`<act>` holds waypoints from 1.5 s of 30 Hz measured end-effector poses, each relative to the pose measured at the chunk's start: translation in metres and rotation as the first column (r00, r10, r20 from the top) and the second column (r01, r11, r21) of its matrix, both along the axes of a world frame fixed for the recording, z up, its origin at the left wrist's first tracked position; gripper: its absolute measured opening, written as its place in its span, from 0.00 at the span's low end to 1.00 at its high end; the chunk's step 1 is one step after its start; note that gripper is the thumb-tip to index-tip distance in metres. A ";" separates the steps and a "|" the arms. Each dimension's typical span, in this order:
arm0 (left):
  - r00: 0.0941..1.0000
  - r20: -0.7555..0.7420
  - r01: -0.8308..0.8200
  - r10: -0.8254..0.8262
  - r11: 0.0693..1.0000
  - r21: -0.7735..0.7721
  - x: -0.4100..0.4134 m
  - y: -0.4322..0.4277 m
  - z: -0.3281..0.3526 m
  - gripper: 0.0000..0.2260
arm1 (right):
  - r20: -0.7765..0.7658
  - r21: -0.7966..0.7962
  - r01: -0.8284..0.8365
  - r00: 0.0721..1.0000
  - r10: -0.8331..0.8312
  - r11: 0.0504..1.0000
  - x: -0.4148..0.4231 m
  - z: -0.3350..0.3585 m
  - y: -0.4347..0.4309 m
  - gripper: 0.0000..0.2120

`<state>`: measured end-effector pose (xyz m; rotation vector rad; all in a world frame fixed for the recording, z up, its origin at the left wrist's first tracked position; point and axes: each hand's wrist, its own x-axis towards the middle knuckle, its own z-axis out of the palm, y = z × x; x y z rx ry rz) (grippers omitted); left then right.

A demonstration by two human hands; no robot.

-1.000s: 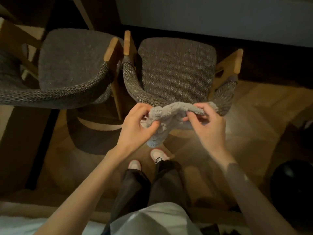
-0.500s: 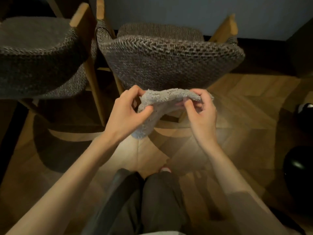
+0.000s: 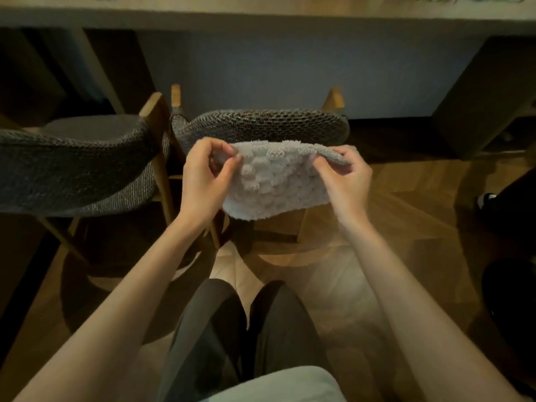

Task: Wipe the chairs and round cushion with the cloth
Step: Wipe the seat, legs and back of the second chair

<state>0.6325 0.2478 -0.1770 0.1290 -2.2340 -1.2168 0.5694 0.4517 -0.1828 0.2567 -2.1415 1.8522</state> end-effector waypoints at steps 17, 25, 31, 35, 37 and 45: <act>0.926 -0.093 -0.347 0.365 0.923 0.167 -0.093 0.035 -0.062 0.07 | -0.184 -0.018 0.218 0.959 -0.217 0.976 -0.069 -0.053 -0.076 0.10; 0.900 0.256 -0.388 0.352 0.916 0.104 -0.096 0.016 -0.128 0.08 | 0.118 0.086 0.060 0.991 -0.070 0.994 -0.077 -0.128 -0.073 0.10; 0.959 0.239 -0.214 0.155 0.944 0.249 -0.078 0.015 -0.115 0.06 | 0.282 -0.141 -0.015 0.958 0.055 0.990 -0.050 -0.116 -0.073 0.11; 0.980 0.187 0.005 -0.074 0.937 0.349 -0.049 0.017 -0.099 0.06 | 0.275 -0.329 -0.252 0.896 0.348 0.910 -0.024 -0.108 -0.063 0.26; 0.983 0.162 0.022 -0.081 0.940 0.341 -0.035 0.015 -0.093 0.04 | 0.301 -0.306 -0.287 0.875 0.379 0.908 -0.013 -0.103 -0.061 0.32; 0.999 0.042 0.005 -0.007 0.999 0.045 -0.001 -0.017 -0.060 0.14 | 0.359 -0.094 -0.090 0.926 0.118 0.991 0.010 -0.077 -0.042 0.19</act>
